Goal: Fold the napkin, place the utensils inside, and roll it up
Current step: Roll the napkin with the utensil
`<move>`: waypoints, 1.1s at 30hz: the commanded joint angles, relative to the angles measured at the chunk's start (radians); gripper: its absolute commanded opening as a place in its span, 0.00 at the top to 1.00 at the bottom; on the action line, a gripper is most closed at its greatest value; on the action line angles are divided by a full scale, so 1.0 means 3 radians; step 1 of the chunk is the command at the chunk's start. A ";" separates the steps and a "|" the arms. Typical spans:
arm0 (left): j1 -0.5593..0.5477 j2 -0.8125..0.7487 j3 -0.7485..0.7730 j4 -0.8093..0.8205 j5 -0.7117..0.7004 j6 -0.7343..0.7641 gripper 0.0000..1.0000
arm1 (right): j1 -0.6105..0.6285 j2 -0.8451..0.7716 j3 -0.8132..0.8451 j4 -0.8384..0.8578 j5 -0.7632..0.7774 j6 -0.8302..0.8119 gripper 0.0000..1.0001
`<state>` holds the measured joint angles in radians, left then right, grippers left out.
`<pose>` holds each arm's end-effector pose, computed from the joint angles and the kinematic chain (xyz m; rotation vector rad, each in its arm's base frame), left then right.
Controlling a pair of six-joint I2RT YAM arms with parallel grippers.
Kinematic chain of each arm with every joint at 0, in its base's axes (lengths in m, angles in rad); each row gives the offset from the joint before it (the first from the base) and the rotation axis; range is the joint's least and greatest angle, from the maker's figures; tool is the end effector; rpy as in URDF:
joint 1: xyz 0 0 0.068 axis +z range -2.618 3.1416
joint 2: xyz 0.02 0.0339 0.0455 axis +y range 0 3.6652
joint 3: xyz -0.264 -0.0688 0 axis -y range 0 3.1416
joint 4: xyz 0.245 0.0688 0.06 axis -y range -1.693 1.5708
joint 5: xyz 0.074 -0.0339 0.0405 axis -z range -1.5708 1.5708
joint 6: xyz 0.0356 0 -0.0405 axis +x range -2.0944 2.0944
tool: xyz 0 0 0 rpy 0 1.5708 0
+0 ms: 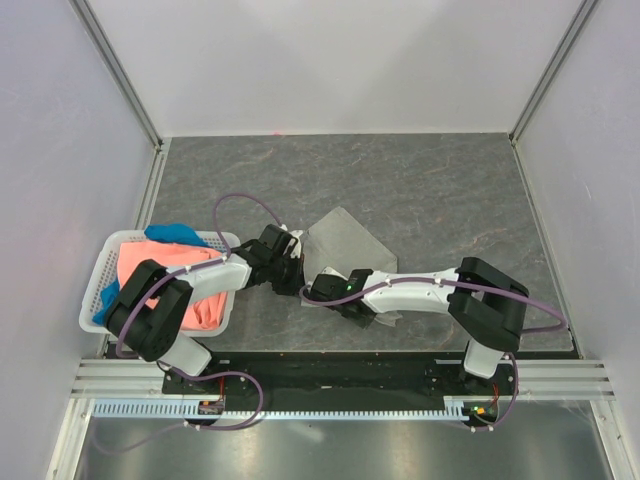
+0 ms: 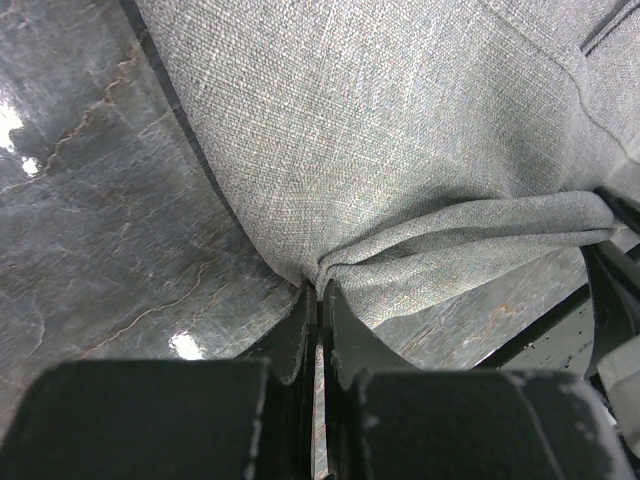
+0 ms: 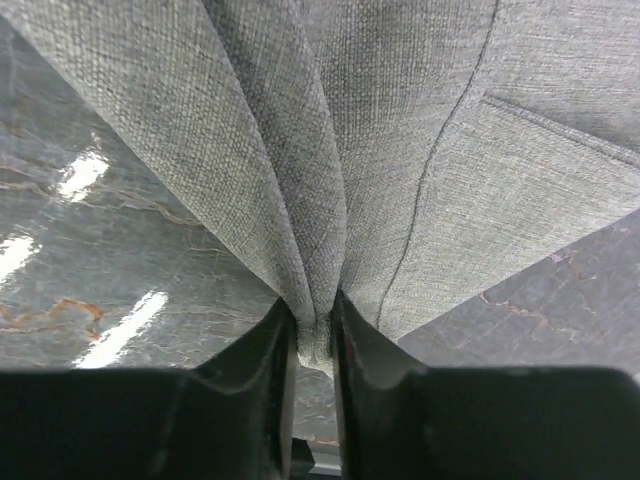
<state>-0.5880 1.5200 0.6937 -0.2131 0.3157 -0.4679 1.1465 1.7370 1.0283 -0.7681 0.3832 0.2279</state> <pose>0.2197 -0.1597 0.1447 0.2831 2.7293 -0.7528 0.1351 0.2668 0.1534 -1.2216 2.5278 -0.3372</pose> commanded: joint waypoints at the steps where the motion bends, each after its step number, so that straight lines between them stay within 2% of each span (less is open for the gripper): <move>1: 0.0038 0.0052 0.0060 -0.0179 -0.0040 0.0174 0.98 | 0.0008 0.0075 0.0080 -0.0053 -0.0172 -0.0120 0.80; 4: 0.0038 0.0042 0.0126 -0.0261 -0.0060 0.0204 0.98 | -0.0012 -0.0007 0.0065 -0.0007 -0.0678 -0.0283 0.88; 9: 0.0048 0.0098 0.0254 -0.0486 -0.0162 0.0266 0.98 | -0.0140 -0.0186 0.0121 0.0055 -0.1852 -0.0483 0.92; 19: 0.0058 0.0179 0.0285 -0.0553 -0.0224 0.0297 0.98 | -0.0958 -0.0161 -0.0093 0.0387 -0.3479 -0.0729 0.97; 23: 0.0058 0.0231 0.0290 -0.0558 -0.0234 0.0297 0.98 | -0.1214 0.0013 -0.0191 0.0510 -0.3797 -0.0857 0.97; 26: 0.0058 0.0236 0.0295 -0.0578 -0.0270 0.0307 0.98 | -0.1362 0.0146 -0.0283 0.0515 -0.3849 -0.0944 0.97; 31: 0.0058 0.0267 0.0311 -0.0594 -0.0270 0.0312 0.98 | -0.1510 0.0203 -0.0334 0.0540 -0.3681 -0.0862 0.95; 33: 0.0058 0.0282 0.0311 -0.0599 -0.0250 0.0317 0.98 | -0.1505 0.0080 -0.0293 0.0546 -0.3599 -0.0796 0.89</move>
<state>-0.5755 1.5665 0.7815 -0.3664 0.2913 -0.4244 0.7002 1.7943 0.9356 -0.6430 -0.7300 -0.0051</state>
